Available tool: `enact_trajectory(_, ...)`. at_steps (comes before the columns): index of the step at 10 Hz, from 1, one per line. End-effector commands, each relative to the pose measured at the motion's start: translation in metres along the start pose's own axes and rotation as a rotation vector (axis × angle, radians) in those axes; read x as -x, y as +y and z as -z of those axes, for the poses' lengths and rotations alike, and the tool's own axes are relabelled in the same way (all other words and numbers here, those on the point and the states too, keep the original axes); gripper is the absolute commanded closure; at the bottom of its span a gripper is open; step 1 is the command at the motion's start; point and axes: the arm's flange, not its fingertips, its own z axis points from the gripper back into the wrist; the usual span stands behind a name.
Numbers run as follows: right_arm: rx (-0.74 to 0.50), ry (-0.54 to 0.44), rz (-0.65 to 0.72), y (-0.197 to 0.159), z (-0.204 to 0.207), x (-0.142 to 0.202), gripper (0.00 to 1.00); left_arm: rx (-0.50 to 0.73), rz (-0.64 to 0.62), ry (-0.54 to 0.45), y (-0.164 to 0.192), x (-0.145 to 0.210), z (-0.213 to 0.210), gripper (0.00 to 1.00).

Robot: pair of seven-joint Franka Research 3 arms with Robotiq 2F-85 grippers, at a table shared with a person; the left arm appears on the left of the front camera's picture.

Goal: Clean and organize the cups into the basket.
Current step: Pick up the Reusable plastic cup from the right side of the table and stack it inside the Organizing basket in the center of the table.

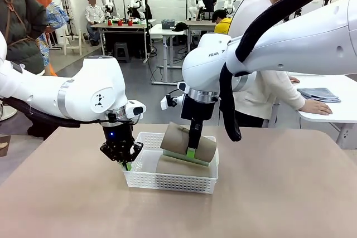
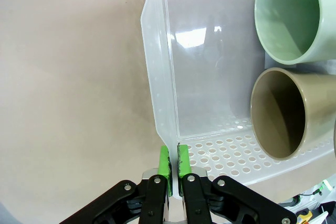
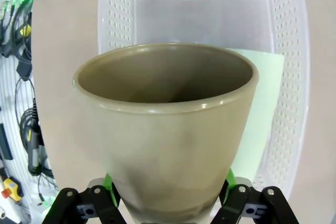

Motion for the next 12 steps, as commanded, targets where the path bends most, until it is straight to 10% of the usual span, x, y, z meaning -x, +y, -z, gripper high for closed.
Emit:
enact_trajectory(1,-0.017,-0.026,-0.029,-0.003,0.005,0.002,0.13,-0.008,0.006,0.000,0.000,0.000,0.001,0.96)
enact_trajectory(12,-0.006,-0.186,-0.088,0.012,-0.032,0.015,0.00,-0.008,0.006,0.000,0.000,0.000,0.001,0.96)
